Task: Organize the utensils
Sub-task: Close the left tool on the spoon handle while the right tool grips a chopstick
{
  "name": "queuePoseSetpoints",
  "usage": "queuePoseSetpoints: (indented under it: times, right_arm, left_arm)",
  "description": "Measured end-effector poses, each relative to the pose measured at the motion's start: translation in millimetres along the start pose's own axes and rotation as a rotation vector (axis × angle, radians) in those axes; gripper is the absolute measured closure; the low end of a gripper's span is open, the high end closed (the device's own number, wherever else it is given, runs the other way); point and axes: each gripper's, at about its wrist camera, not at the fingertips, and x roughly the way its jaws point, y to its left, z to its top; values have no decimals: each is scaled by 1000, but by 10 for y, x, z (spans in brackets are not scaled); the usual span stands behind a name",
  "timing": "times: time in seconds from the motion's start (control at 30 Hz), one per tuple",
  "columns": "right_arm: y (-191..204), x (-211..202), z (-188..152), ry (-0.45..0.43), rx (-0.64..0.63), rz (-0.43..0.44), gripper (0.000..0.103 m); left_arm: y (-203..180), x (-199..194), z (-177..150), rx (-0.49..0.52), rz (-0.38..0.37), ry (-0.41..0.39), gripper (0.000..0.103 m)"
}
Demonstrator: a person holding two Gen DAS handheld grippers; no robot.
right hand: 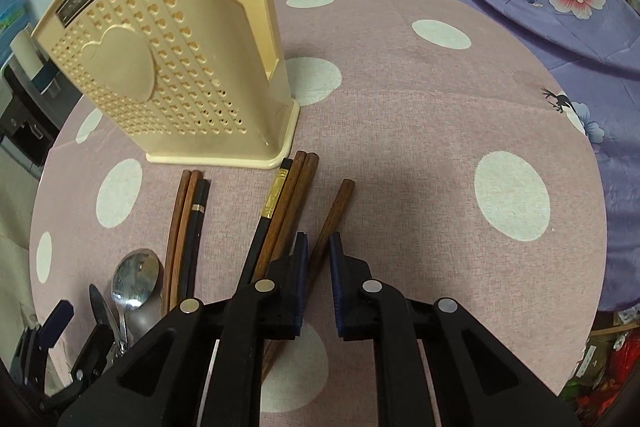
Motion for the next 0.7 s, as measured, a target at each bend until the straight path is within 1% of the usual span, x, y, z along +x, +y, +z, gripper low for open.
queuePoseSetpoints:
  times: [0.13, 0.23, 0.4, 0.47, 0.53, 0.57, 0.67, 0.7]
  right_arm:
    - [-1, -7, -25, -7, -10, 2, 92]
    - [15, -23, -46, -10, -16, 4, 92]
    - [52, -29, -48, -8, -26, 12, 92]
    - [48, -29, -53, -8, -22, 15, 92]
    - [42, -32, -57, -8, -18, 20, 92]
    - [34, -30, -54, -8, -17, 22, 92]
    - [30, -30, -60, -13, -18, 24, 92]
    - [29, -27, -63, -14, -17, 25, 92]
  left_arm:
    - [-22, 25, 12, -6, -15, 13, 33]
    - [-82, 77, 3, 20, 12, 31, 33]
    - [-108, 105, 31, 10, 22, 40, 33]
    - [-119, 117, 53, 7, 32, 46, 35]
    - [-129, 126, 68, 5, 44, 49, 42]
    - [-141, 128, 69, 8, 53, 51, 43]
    - [-165, 129, 84, 16, 57, 55, 52]
    - [-171, 128, 89, 17, 56, 53, 57]
